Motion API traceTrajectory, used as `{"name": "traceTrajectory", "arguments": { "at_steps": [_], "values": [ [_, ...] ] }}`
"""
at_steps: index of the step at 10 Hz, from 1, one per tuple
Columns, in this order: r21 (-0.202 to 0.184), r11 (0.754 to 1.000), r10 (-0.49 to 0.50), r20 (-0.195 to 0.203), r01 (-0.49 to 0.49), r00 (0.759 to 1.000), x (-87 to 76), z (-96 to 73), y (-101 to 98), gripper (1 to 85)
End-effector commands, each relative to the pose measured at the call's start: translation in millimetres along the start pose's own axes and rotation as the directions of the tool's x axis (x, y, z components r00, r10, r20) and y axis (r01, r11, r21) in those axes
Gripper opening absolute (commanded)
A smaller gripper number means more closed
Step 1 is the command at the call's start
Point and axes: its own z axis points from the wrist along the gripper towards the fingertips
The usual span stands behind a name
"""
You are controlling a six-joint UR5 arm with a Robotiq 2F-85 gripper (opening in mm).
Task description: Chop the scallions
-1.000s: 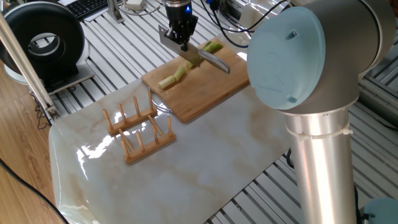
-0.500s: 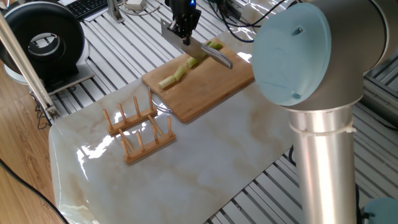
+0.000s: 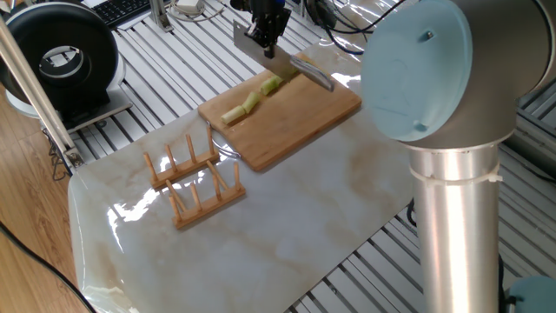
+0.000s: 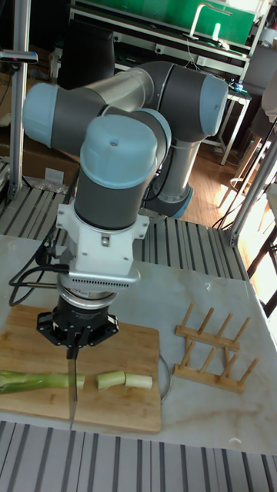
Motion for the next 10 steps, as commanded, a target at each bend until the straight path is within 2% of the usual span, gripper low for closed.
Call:
{"name": "traceTrajectory", "arguments": {
  "at_steps": [1,3,6,10],
  "values": [
    [-0.018,1.000,-0.017,0.022,0.017,1.000,4.8,9.5,-14.1,1.3],
    [-0.003,1.000,-0.007,0.026,0.007,1.000,8.6,17.6,-26.4,1.3],
    [-0.010,0.999,0.037,0.000,-0.037,0.999,6.3,18.2,-12.2,1.3],
    [0.000,0.999,0.048,-0.001,-0.048,0.999,4.0,25.3,-16.2,1.3]
  ]
}}
